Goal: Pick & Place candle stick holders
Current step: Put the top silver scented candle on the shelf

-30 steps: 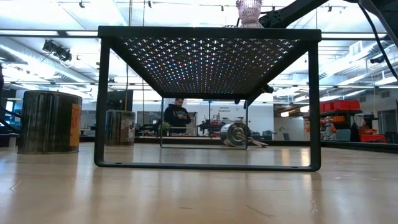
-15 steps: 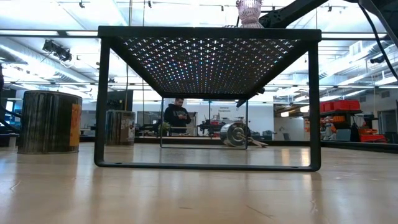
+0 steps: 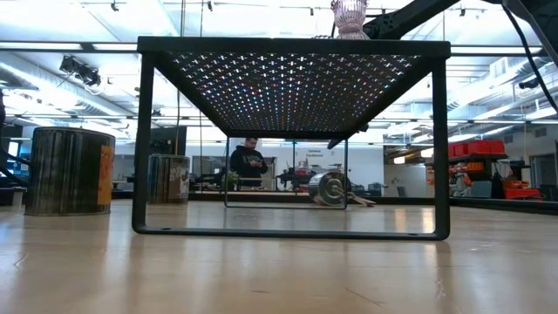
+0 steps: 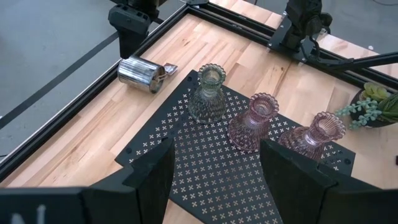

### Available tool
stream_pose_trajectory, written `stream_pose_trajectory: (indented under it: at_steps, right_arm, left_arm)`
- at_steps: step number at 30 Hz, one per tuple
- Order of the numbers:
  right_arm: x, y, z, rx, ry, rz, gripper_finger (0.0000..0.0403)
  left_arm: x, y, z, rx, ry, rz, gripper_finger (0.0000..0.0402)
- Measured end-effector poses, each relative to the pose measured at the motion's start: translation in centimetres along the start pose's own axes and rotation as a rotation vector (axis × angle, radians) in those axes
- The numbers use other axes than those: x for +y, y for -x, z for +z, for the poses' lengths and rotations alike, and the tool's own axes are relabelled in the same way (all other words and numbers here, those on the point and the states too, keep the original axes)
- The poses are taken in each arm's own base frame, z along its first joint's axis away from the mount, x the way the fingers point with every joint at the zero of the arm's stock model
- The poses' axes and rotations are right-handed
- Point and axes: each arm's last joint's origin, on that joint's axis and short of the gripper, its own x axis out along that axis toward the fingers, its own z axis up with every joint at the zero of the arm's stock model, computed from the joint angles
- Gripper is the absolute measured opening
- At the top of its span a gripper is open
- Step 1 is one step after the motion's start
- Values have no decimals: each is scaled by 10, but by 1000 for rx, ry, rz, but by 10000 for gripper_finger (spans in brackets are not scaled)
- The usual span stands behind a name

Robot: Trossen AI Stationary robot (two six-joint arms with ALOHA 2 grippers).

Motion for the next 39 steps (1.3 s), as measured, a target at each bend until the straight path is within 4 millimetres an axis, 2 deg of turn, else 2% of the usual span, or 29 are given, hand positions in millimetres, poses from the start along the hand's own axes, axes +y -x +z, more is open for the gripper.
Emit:
stream_pose_trajectory:
  at_steps: [7,10,12,22,39]
  right_arm:
    - [10,-3,-6,18,50,-19,380]
    - [11,-7,-11,2,55,-153,380]
    - [8,-13,-14,20,20,-225,380]
    - [0,-43,-18,97,-176,-218,380]
    - [-13,-78,-25,152,-301,-307,380]
  left_arm:
    - [0,0,0,0,0,0,238]
    - [0,0,0,0,0,0,238]
    - [0,0,0,0,0,0,238]
    - [0,0,0,10,1,-14,238]
    - [-1,0,-1,26,-8,-38,238]
